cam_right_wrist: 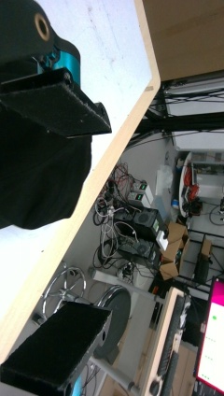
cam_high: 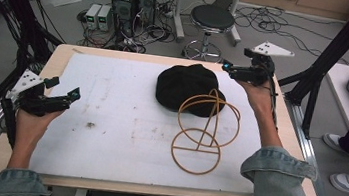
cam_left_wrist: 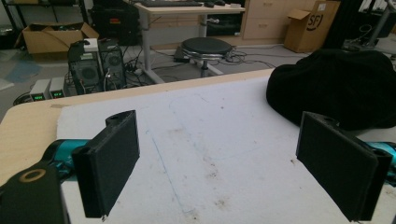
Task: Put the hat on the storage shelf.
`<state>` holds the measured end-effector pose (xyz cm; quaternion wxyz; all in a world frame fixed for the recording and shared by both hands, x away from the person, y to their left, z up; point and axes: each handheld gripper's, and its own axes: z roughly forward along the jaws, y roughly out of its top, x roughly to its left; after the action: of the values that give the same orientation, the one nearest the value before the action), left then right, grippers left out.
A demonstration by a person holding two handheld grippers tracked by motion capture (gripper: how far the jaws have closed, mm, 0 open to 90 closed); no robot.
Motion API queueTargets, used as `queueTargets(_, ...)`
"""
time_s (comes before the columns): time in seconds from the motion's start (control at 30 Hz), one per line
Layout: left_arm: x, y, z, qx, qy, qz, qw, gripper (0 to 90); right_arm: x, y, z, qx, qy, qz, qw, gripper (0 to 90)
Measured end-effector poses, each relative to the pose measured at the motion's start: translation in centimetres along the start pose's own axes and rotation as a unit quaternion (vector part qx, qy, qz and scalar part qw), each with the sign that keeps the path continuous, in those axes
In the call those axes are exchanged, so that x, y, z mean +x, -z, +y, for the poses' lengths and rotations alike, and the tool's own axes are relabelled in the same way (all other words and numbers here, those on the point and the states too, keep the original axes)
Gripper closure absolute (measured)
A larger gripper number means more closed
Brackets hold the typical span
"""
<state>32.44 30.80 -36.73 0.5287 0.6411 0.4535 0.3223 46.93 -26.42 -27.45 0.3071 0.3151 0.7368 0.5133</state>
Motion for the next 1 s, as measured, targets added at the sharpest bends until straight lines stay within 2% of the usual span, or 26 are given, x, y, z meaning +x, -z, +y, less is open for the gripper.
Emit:
queueTargets(0.07,0.0,-0.2,-0.2,0.004,0.0,0.001,1.0,13.7,-0.2,-0.8,0.0,0.006,0.01,0.003,0.9999,10.3)
queueTargets(0.2,-0.1,-0.4,-0.3,0.008,-0.002,0.0,1.0,13.7,-0.4,-2.1,0.2,0.011,0.0,0.01,0.9999,10.3)
queueTargets(0.33,-0.1,-0.3,-0.4,0.006,-0.001,0.001,1.0,13.7,-0.3,-3.2,0.6,-0.01,-0.002,0.025,0.9996,10.3)
queueTargets(0.43,-0.1,-0.4,-0.4,0.007,-0.002,0.003,1.0,13.7,0.1,-4.2,0.3,0.005,0.001,0.034,0.9994,10.3)
queueTargets(0.57,0.1,-0.4,-0.5,0.01,-0.002,0.008,0.9999,13.7,0.6,-5.5,-0.3,0.027,0.01,0.058,0.9979,10.3)
queueTargets(0.63,0.2,-0.4,-0.6,0.01,-0.002,0.01,0.9999,13.7,0.7,-6.0,-0.6,0.03,0.015,0.067,0.9972,10.3)
queueTargets(0.9,0.1,-0.5,-0.6,0.014,-0.004,0.009,0.9999,13.7,0.9,-7.7,-1.6,0.041,0.011,0.093,0.9947,10.4)
queueTargets(1.0,0.3,-0.4,-0.7,0.014,-0.002,0.007,0.9999,13.8,1.2,-8.4,-2.0,0.045,0.013,0.113,0.9925,10.3)
